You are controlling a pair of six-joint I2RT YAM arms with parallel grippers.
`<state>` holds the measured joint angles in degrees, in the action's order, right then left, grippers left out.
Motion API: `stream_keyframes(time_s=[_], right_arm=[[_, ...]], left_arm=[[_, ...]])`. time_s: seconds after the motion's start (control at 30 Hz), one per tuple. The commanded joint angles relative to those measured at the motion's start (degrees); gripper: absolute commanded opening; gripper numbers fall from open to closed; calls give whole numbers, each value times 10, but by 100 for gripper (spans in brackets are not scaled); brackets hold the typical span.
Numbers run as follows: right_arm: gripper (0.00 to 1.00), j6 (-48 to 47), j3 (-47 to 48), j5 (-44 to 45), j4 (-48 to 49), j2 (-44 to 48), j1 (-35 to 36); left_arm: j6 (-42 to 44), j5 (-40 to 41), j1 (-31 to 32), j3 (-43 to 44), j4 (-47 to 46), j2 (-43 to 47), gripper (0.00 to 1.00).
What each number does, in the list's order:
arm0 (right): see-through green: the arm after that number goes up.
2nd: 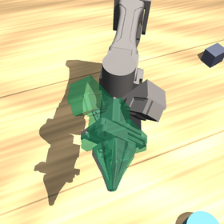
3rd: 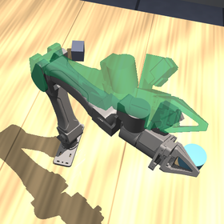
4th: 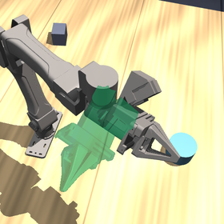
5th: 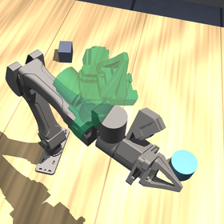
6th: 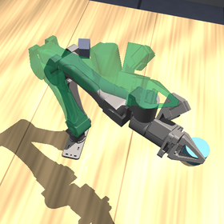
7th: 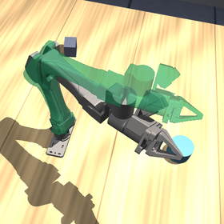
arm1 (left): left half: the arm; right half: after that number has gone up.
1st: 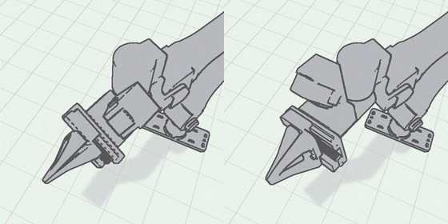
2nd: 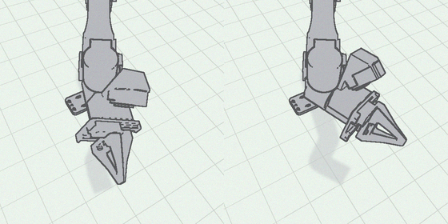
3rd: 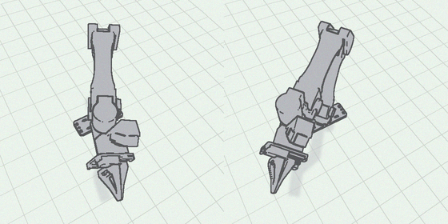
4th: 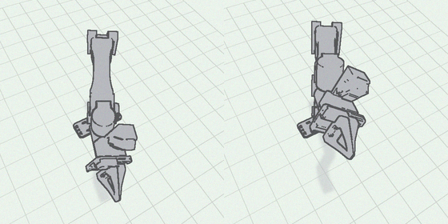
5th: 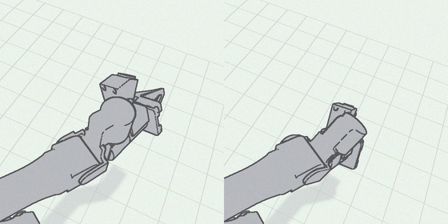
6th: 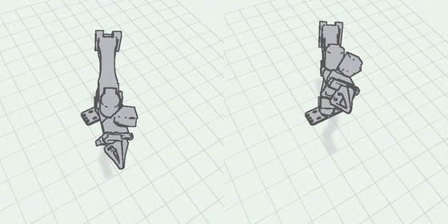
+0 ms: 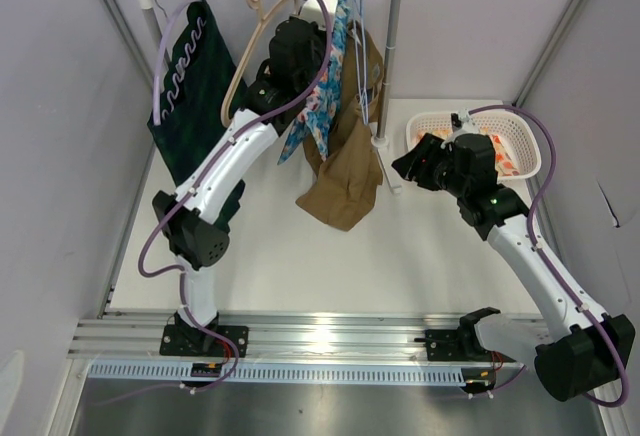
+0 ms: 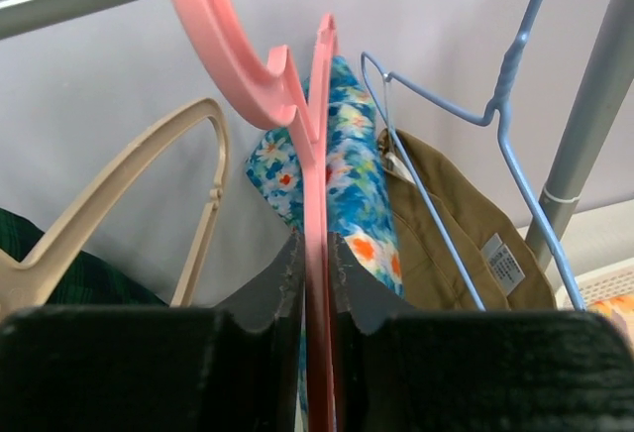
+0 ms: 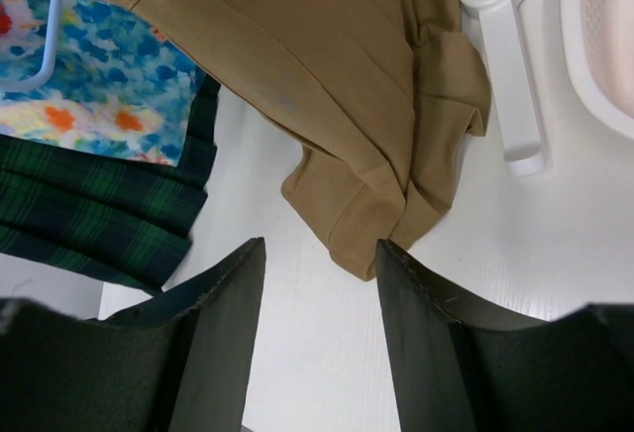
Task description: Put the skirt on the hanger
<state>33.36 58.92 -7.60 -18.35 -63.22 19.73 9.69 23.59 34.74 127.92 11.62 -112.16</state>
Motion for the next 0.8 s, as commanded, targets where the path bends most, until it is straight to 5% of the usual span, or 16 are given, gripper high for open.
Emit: stream_keyframes(time_s=[0.0,0.37,0.6,0.77], right_arm=[[54,-8,1,1,17,5,-3],[56,-1,6,4,2,17,-2],[58,-8,21,45,-40,28,-6],[60,-8,40,72,-76,23,-28]], left_arm=[[-20,-16,-4,-4,-4,47,25],[-27,-29,2,-35,16,114,59],[-65,-61,3,-105,52,208,66],[-120,-114,9,-250,58,336,67]])
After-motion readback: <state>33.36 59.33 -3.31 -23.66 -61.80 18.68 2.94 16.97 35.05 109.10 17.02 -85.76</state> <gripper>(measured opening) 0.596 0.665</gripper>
